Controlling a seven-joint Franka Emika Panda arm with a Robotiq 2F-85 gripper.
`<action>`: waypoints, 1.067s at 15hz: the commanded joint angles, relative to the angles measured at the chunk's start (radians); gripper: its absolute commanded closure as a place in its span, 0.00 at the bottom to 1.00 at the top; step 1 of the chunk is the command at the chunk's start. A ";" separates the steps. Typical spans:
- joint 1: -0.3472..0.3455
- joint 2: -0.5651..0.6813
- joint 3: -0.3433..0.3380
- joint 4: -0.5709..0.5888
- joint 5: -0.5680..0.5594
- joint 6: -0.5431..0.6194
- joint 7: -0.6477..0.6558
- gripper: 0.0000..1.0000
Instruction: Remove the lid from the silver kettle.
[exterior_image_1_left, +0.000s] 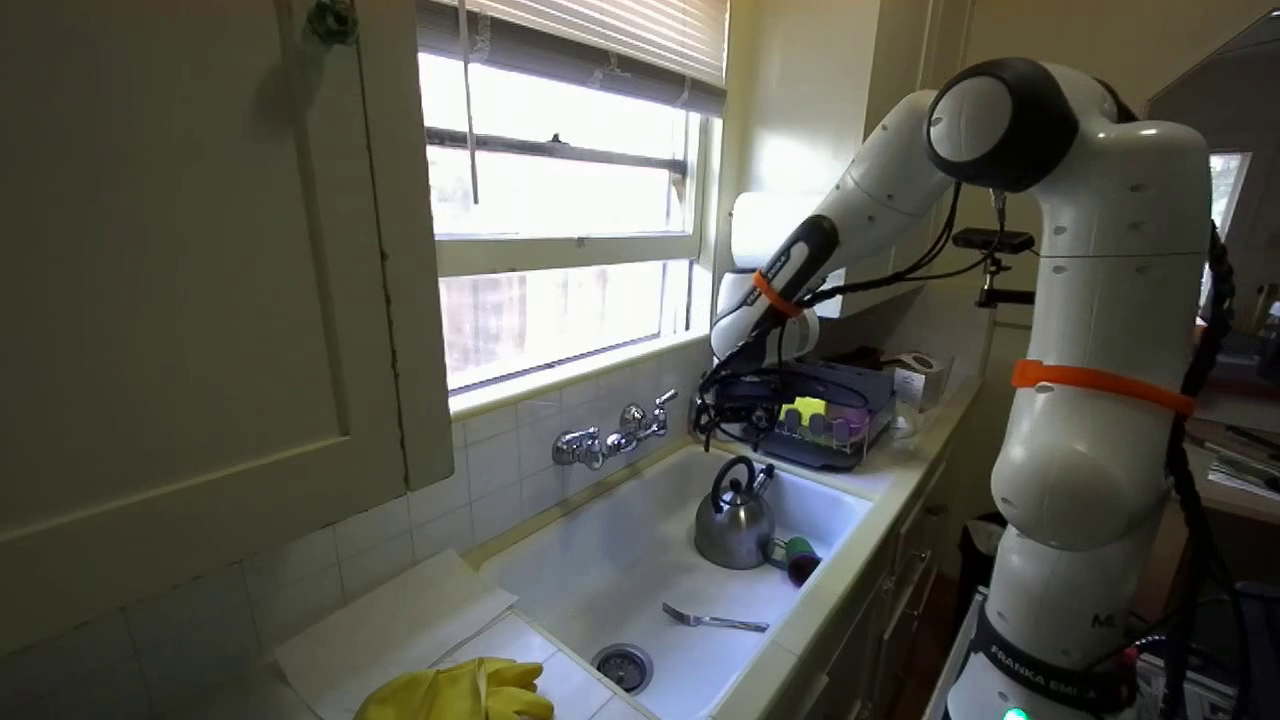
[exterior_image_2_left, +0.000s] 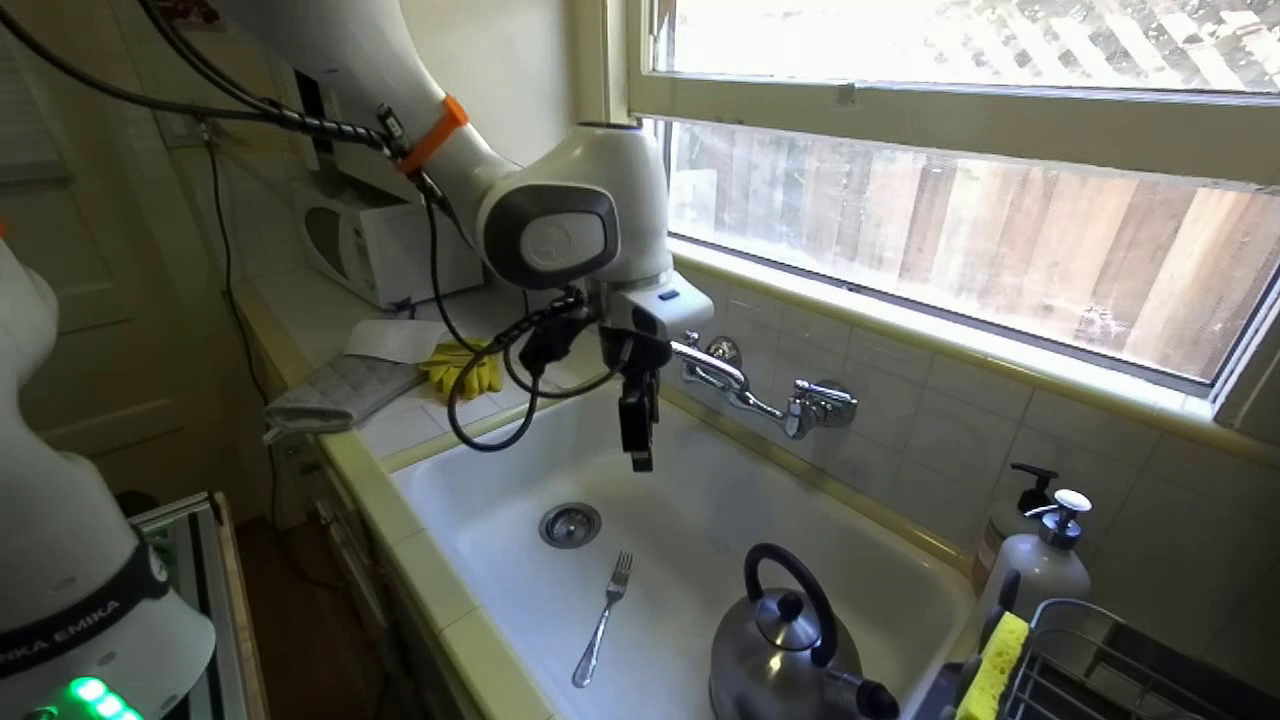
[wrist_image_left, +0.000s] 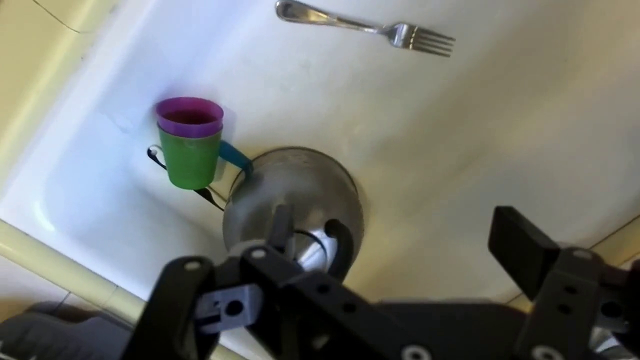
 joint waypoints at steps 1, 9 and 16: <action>-0.005 0.094 -0.081 0.027 0.007 0.104 0.111 0.00; -0.003 0.161 -0.136 0.076 0.127 0.092 0.089 0.00; 0.010 0.242 -0.151 0.036 0.143 0.491 0.063 0.00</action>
